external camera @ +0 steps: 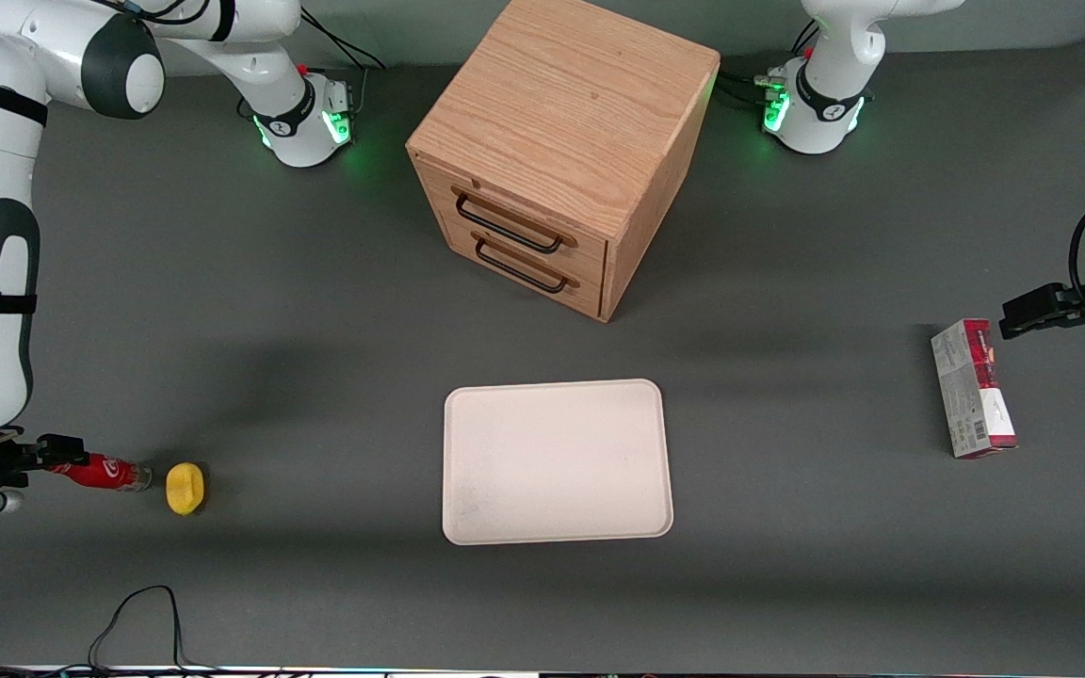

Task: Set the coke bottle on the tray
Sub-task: 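Lower the right gripper around the bottle's cap end and close it, then lift the held bottle and carry it toward the white tray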

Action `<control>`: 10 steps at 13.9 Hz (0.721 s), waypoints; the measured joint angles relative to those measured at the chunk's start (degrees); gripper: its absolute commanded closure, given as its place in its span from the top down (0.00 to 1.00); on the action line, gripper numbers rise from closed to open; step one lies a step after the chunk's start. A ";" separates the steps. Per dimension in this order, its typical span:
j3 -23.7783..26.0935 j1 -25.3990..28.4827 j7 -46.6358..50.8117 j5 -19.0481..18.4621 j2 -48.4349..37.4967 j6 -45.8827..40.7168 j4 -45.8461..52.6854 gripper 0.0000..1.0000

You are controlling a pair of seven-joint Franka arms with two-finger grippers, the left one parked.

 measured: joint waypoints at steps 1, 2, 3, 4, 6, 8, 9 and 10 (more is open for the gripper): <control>-0.13 0.00 -0.07 0.05 0.00 0.00 0.00 0.59; -0.15 0.00 -0.08 0.17 0.00 -0.01 0.00 0.51; -0.14 0.01 -0.08 0.58 0.00 -0.05 0.00 0.42; -0.14 0.01 -0.10 1.09 0.00 -0.07 0.00 0.31; -0.15 0.08 -0.11 1.52 -0.01 -0.21 0.02 0.10; -0.14 0.13 -0.11 1.53 -0.01 -0.21 0.02 0.00; -0.15 0.15 -0.11 1.53 -0.01 -0.21 0.02 0.00; -0.15 0.20 -0.11 1.53 -0.01 -0.21 0.03 0.00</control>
